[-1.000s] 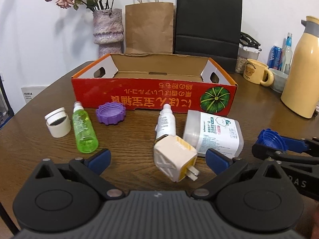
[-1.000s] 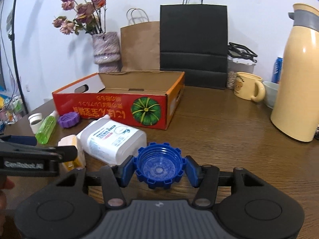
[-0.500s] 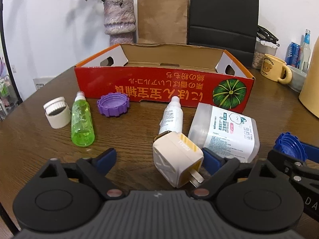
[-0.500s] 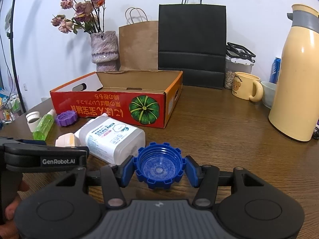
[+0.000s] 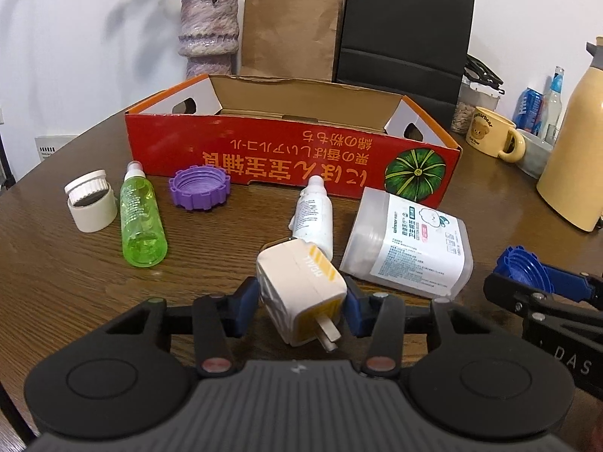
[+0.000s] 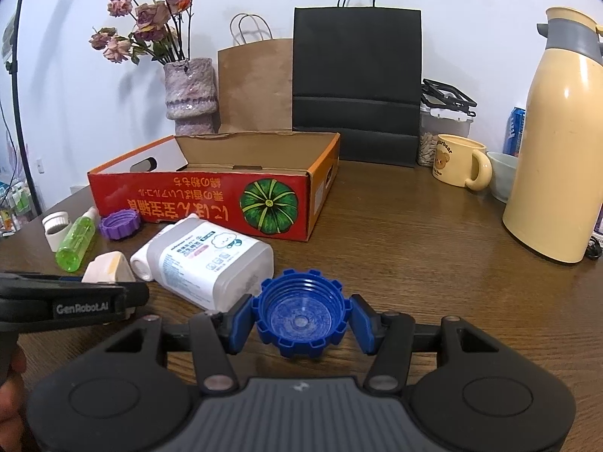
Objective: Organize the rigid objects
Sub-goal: 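Carry the plug adapter and blue cap with both tools over the box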
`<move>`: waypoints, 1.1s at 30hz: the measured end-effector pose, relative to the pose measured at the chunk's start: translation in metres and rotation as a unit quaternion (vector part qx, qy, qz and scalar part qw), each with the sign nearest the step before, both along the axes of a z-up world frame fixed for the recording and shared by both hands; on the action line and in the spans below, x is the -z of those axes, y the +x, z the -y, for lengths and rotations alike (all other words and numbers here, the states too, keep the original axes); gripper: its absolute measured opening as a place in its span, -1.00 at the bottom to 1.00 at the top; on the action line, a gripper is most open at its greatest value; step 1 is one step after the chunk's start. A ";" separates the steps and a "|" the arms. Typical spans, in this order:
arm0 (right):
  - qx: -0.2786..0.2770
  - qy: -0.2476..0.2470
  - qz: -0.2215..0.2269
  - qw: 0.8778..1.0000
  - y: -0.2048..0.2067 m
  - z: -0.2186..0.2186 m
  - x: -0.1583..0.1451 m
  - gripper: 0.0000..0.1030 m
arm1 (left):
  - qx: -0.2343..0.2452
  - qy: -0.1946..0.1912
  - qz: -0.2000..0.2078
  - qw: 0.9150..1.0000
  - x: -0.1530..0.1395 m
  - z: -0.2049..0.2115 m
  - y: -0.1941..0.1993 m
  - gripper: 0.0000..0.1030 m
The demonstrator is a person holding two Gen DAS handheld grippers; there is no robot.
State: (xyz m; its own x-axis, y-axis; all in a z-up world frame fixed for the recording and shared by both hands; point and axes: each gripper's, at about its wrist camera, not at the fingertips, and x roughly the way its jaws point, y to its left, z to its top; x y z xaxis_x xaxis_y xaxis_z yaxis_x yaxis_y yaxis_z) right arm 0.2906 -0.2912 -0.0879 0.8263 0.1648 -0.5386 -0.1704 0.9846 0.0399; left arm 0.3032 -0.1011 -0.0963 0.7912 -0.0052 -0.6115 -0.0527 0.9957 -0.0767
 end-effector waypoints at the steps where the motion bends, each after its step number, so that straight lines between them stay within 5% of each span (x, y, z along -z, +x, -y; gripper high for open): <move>1: 0.001 0.000 0.001 1.000 0.000 0.000 0.000 0.04 | 0.002 0.000 0.002 1.000 -0.001 -0.001 -0.001 -0.06; 33: 0.013 0.030 0.058 0.998 0.011 -0.023 -0.046 0.04 | 0.042 0.019 0.067 0.997 -0.056 -0.026 0.001 -0.06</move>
